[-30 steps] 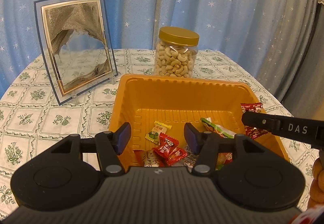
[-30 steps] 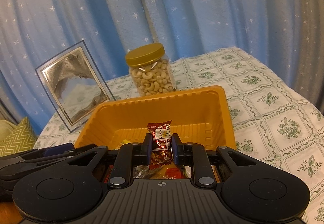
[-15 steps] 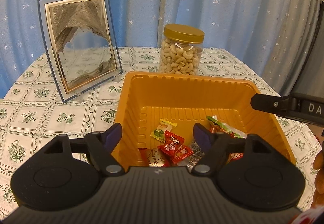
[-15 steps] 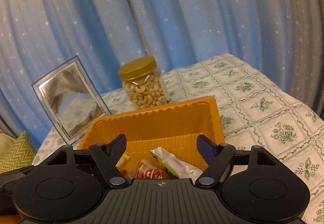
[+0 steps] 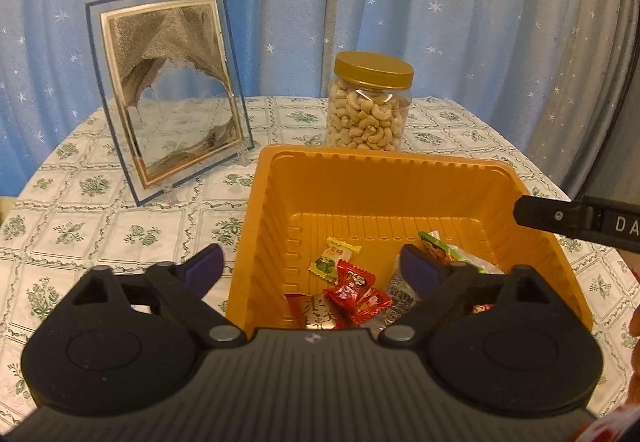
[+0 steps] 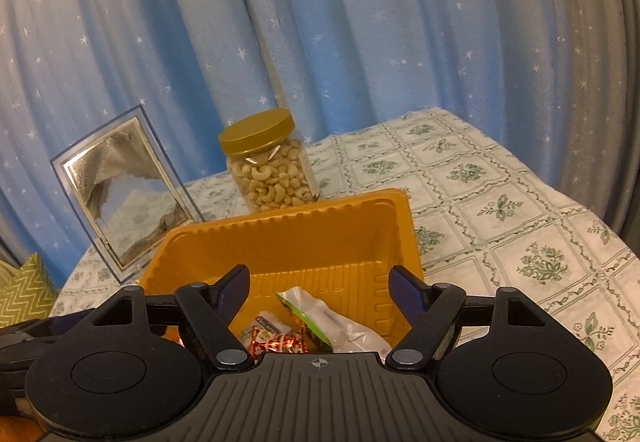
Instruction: Organize snacks
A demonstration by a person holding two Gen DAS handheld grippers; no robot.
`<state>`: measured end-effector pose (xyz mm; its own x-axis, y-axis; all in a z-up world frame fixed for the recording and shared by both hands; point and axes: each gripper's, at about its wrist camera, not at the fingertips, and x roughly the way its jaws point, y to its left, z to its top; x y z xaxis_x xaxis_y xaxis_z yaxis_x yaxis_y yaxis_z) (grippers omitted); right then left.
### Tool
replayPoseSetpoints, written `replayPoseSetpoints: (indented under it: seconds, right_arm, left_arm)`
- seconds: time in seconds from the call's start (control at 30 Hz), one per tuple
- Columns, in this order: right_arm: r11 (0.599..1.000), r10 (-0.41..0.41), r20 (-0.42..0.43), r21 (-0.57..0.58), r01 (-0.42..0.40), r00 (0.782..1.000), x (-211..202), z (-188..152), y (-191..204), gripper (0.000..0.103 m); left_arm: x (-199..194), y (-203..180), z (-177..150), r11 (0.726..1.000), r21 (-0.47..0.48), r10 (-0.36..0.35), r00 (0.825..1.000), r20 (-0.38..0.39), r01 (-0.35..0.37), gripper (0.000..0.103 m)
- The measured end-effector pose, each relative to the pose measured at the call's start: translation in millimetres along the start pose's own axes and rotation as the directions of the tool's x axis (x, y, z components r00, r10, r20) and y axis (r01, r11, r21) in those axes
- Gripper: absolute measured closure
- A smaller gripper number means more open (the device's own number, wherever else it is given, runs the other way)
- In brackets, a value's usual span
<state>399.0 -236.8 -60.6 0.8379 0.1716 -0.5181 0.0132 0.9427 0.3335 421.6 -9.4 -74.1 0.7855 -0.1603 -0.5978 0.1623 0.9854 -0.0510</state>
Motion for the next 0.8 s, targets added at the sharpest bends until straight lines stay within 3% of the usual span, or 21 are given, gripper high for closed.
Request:
replayPoseSetpoints:
  seconds: [0.13,0.43,0.8]
  right_arm:
    - [1.000,-0.019,-0.005,-0.004,0.019,1.000,-4,0,-1,0.027]
    - [0.998,-0.055,-0.019,0.000,0.055,0.998,-32,-7,-5,0.027]
    - [0.996,-0.052,-0.006,-0.078,0.052,0.999,-112,-30,6,0.017]
  left_arm:
    - [-5,-1,-4,1.000,0.011,0.026,1.000,0.003,-0.026,0.000]
    - [-38,-3,-11,0.998,-0.022,0.051,0.999,-0.009,-0.051,0.000]
    - [-118,-9,-43,0.994,-0.102,0.048,0.999,-0.004,-0.048,0.000]
